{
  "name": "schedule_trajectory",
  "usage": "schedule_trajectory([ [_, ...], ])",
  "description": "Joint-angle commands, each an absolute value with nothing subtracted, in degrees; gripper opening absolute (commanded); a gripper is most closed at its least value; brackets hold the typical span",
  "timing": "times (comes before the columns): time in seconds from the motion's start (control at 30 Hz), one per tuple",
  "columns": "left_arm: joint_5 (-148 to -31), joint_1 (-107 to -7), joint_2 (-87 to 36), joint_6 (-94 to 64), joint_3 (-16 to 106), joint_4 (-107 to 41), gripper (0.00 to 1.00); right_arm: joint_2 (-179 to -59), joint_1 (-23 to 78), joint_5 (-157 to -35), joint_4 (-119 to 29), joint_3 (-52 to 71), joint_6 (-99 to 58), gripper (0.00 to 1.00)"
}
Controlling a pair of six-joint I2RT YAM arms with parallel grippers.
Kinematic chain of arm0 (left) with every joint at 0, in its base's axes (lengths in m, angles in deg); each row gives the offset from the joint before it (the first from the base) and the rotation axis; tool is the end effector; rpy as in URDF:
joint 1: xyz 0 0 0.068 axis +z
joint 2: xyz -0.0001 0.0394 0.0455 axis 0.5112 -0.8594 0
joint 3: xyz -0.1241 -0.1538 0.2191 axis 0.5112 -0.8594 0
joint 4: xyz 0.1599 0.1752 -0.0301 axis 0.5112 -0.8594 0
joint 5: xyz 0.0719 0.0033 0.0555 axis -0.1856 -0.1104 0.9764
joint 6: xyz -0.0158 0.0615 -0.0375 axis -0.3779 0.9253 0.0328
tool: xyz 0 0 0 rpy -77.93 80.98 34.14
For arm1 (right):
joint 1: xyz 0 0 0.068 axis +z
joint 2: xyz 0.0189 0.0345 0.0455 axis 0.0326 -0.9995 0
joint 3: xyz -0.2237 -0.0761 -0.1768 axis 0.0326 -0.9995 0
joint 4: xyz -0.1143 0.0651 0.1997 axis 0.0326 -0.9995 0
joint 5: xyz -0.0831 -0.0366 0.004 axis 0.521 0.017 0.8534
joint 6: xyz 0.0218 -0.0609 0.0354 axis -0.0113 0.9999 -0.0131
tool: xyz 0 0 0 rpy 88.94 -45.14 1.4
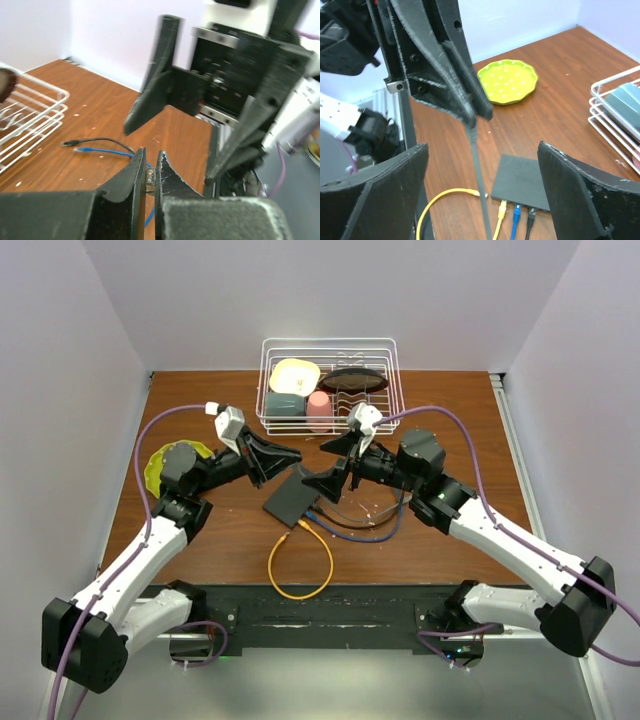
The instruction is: Insert the plug into the switch port
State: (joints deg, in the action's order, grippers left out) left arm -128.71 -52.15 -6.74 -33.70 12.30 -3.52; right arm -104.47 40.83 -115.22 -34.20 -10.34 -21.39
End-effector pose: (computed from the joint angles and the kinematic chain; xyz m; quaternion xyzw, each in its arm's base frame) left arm 0.1721 -0.1161 0.3739 0.2742 0.5831 -0.5368 0.5446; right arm 0.1743 0.1984 0.3935 -0.3612 0.6106 0.4410 0.5497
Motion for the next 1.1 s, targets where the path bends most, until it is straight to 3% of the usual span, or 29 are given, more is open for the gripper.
schedule_trajectory([
  [0.0,-116.2,-52.3,-5.6,-32.6,17.6,-13.4,0.00,-102.9,40.8,-107.3,-35.2,-7.7,-22.2,0.98],
  [0.2,-108.8,-52.3,-5.1,-36.3,20.5,-19.7,0.00,-104.9,44.7,-96.6,-39.3,-4.6,-20.9,0.98],
  [0.47,-102.7,-52.2,-4.5,-44.1,21.4,-23.7,0.00,-108.8,51.6,-80.9,-39.8,-1.6,-20.1,0.92],
  [0.83,-100.8,-52.3,-5.2,-46.7,20.9,-24.1,0.00,-113.4,56.0,-73.4,-37.3,-0.3,-17.0,0.81],
  [1.07,-101.1,-52.3,-5.8,-46.1,21.2,-24.4,0.00,-114.9,56.2,-72.7,-35.2,0.1,-16.2,0.67],
])
